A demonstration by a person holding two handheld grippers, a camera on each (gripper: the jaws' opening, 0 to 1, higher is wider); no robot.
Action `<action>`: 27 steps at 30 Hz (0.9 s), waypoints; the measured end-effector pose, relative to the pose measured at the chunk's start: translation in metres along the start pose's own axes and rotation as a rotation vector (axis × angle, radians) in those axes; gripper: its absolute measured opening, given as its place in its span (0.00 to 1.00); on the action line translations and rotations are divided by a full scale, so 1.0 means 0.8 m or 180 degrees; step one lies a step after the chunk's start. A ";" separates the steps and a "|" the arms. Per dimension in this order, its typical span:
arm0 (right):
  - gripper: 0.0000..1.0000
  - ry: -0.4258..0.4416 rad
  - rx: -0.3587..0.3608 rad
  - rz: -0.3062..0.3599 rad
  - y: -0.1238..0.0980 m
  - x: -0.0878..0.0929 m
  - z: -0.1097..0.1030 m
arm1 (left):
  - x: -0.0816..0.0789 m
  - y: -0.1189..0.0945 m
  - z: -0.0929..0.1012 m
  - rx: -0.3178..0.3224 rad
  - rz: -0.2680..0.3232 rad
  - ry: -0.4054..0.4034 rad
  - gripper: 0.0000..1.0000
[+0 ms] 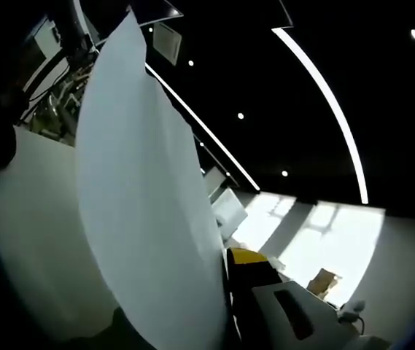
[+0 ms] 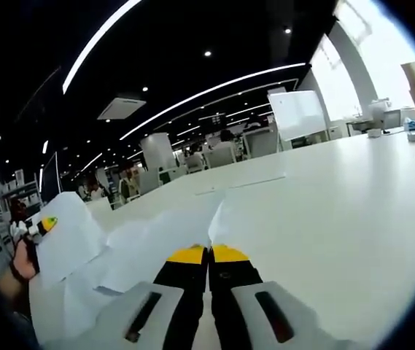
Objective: Organize the stack of printing papers by aligning and flattening the scattered papers on the table
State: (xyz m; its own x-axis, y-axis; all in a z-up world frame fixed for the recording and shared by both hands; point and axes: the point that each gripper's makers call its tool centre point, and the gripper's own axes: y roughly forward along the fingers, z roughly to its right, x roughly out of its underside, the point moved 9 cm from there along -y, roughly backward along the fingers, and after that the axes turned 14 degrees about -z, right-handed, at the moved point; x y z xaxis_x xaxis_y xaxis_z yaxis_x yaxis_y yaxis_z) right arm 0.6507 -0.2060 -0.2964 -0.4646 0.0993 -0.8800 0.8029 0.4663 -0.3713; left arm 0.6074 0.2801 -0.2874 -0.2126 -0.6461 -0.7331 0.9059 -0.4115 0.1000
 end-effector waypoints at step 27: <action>0.00 -0.0230 0.0038 0.0077 -0.009 -0.022 -0.011 | -0.001 0.000 -0.002 0.0005 0.0014 -0.0006 0.08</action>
State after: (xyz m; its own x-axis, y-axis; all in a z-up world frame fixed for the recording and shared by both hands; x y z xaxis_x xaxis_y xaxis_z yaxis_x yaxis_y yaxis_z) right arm 0.6502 -0.2035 -0.2761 -0.4171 0.0465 -0.9077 0.8182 0.4540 -0.3527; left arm 0.6080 0.2816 -0.2883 -0.2094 -0.6490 -0.7314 0.9062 -0.4098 0.1041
